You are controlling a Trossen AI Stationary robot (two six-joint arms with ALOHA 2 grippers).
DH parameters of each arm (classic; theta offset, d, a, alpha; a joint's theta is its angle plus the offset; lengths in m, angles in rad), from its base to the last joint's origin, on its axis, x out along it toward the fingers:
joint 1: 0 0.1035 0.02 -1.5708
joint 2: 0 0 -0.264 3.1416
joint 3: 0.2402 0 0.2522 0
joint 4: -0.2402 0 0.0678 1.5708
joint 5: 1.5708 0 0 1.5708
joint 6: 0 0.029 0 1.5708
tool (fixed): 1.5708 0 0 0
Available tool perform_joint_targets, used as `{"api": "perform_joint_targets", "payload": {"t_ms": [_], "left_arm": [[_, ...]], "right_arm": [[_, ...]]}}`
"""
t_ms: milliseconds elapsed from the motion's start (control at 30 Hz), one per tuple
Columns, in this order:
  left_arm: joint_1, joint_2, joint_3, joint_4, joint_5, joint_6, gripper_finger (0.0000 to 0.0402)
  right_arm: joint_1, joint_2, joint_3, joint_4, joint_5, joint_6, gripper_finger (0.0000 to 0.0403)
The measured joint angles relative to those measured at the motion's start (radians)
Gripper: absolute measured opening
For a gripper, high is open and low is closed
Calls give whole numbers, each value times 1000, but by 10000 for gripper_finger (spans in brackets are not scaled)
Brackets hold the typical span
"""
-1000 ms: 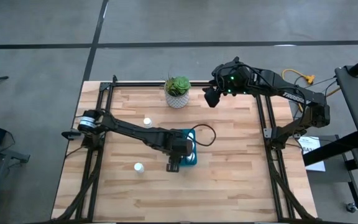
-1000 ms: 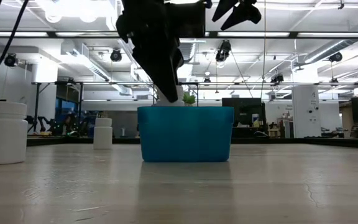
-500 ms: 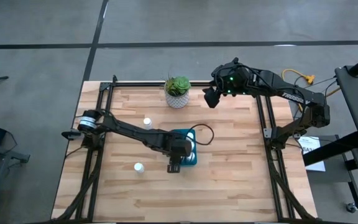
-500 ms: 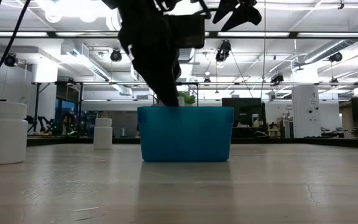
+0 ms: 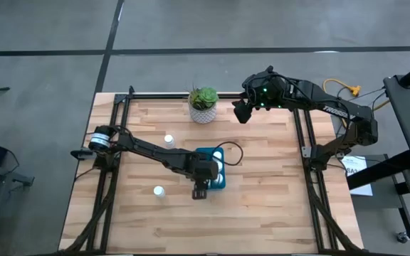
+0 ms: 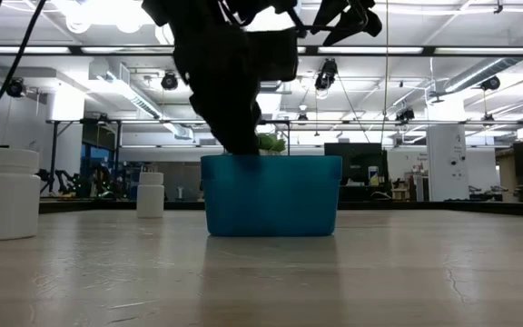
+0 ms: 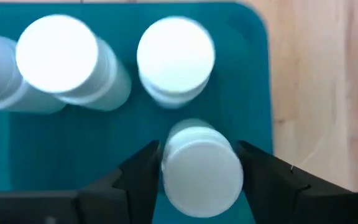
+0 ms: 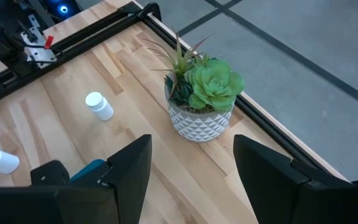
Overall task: Pick and place pill bottles into a basket
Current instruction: Put the white medicine bottle into the blue bin
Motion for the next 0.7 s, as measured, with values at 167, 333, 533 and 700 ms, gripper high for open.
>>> {"api": "perform_joint_targets", "payload": {"t_ms": [167, 333, 533, 700], "left_arm": [[-1, -8, 16, 2, 6, -12, 193], [-1, -13, 15, -1, 6, -13, 195], [-1, -20, 44, -51, 6, -12, 196], [-1, -44, 69, -90, 4, -11, 196]], "right_arm": [[0, 0, 0, 0, -1, 0, 219], [0, 0, 0, 0, -1, -1, 219], [0, 0, 0, 0, -2, -5, 219], [0, 0, 0, 0, -4, -8, 219]]}}
